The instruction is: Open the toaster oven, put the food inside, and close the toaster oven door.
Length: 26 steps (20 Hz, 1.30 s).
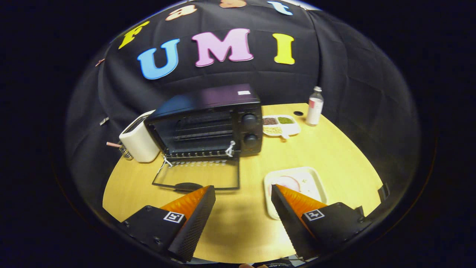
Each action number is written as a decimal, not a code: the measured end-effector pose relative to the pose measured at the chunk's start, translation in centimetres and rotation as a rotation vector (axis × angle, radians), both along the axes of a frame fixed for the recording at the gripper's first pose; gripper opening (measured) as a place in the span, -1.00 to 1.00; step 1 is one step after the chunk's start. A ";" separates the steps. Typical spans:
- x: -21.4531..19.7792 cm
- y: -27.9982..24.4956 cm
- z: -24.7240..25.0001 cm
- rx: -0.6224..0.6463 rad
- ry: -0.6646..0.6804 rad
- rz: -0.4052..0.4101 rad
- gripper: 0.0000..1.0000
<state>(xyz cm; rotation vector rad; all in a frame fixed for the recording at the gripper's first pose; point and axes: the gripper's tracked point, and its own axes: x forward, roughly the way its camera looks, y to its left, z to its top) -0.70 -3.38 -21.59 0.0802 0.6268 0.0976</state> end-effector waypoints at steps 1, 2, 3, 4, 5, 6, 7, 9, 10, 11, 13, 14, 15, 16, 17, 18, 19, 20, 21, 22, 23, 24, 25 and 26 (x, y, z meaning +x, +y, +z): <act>0.1 -1.9 0.0 0.011 0.022 -0.020 1.00; 0.3 -3.7 -0.3 0.022 0.046 -0.042 1.00; 0.5 -5.3 -0.6 0.041 0.071 -0.059 1.00; 0.7 -6.7 -1.1 0.057 0.103 -0.076 1.00; 0.9 -7.9 -1.3 0.076 0.128 -0.088 1.00; 1.2 -8.8 -1.5 0.099 0.148 -0.091 1.00; 1.5 -9.8 -1.9 0.113 0.172 -0.090 1.00; 2.3 -11.3 -2.9 0.123 0.210 -0.076 1.00; 2.7 -11.9 -3.4 0.126 0.224 -0.068 1.00; 3.0 -12.4 -4.0 0.131 0.242 -0.058 1.00; 3.5 -13.0 -5.5 0.142 0.280 -0.032 1.00; 3.8 -13.2 -6.3 0.143 0.296 -0.019 1.00; 4.0 -13.5 -7.2 0.142 0.316 -0.008 1.00; 4.2 -13.9 -8.3 0.139 0.336 0.000 1.00; 4.4 -14.2 -9.1 0.136 0.355 0.002 1.00; 4.8 -14.5 -9.9 0.142 0.368 0.001 1.00; 5.0 -14.7 -10.6 0.147 0.382 0.002 1.00; 5.1 -15.0 -11.4 0.149 0.397 0.002 1.00; 5.2 -15.2 -12.0 0.150 0.411 0.002 1.00; 5.0 -15.0 -12.7 0.154 0.427 0.007 1.00; 4.8 -14.8 -13.3 0.159 0.443 0.014 1.00; 4.6 -14.6 -13.2 0.163 0.444 0.026 0.98; 4.9 -14.4 -13.5 0.167 0.432 0.041 0.98; 4.3 -14.0 -13.5 0.167 0.446 0.059 0.92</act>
